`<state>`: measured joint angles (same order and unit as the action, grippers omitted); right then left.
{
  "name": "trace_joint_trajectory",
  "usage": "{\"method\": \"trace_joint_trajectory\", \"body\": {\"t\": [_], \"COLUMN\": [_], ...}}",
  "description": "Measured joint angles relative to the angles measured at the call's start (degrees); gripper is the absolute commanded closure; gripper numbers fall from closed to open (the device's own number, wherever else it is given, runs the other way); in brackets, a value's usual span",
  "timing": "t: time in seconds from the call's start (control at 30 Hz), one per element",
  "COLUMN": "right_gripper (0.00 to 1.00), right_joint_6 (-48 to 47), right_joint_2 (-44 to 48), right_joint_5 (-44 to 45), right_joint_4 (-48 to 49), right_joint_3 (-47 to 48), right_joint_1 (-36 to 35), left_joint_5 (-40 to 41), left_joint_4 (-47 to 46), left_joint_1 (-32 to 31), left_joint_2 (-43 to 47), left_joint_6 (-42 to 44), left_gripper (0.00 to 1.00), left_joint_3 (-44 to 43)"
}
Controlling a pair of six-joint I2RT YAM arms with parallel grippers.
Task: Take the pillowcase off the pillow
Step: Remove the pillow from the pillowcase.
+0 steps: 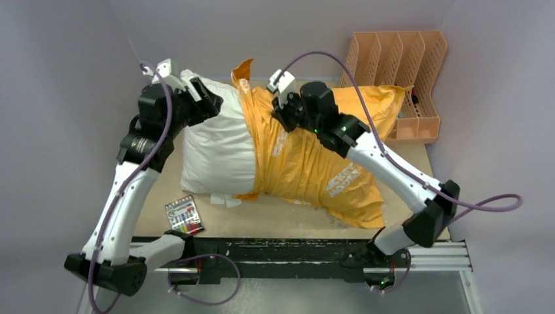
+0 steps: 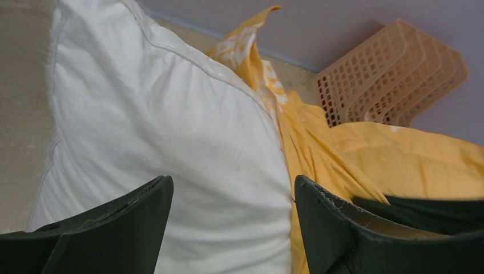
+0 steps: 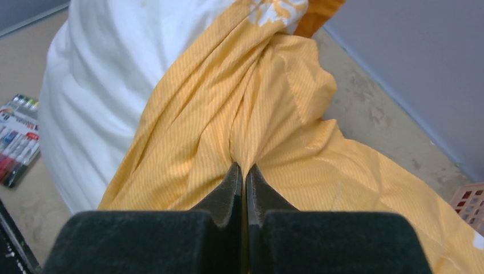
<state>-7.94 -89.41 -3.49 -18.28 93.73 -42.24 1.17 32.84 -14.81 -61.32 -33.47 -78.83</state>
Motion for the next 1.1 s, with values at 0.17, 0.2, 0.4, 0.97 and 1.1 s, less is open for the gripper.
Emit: {"method": "trace_joint_trajectory", "body": {"t": [0.17, 0.2, 0.4, 0.97, 1.1], "right_gripper": [1.00, 1.00, 1.00, 0.16, 0.26], "right_joint_6": [-0.68, -0.44, 3.15, 12.09, 13.81], "right_joint_2": [10.67, 11.67, 14.16, -4.48, -16.22], "right_joint_5": [0.79, 0.79, 1.46, 6.99, 6.29], "right_joint_4": [10.67, 12.04, 15.37, -3.52, -8.74], "right_joint_3": [-17.51, -19.45, -27.17, 13.64, 19.32], "right_joint_1": [-6.43, -7.17, -7.76, -8.44, -8.17], "left_joint_5": [0.46, 0.04, -5.90, -5.68, -5.70], "left_joint_4": [-1.14, -1.60, -9.05, -10.93, -10.47], "left_joint_1": [0.00, 0.00, -0.52, -0.59, -0.59], "left_joint_2": [-8.24, -9.20, -7.93, 13.90, 14.78], "left_joint_6": [-1.95, -2.38, -4.70, -3.50, -2.67], "left_gripper": [0.20, 0.31, 1.00, 1.00, 1.00], "left_joint_3": [5.79, 8.11, 18.51, 32.00, 32.00]}}
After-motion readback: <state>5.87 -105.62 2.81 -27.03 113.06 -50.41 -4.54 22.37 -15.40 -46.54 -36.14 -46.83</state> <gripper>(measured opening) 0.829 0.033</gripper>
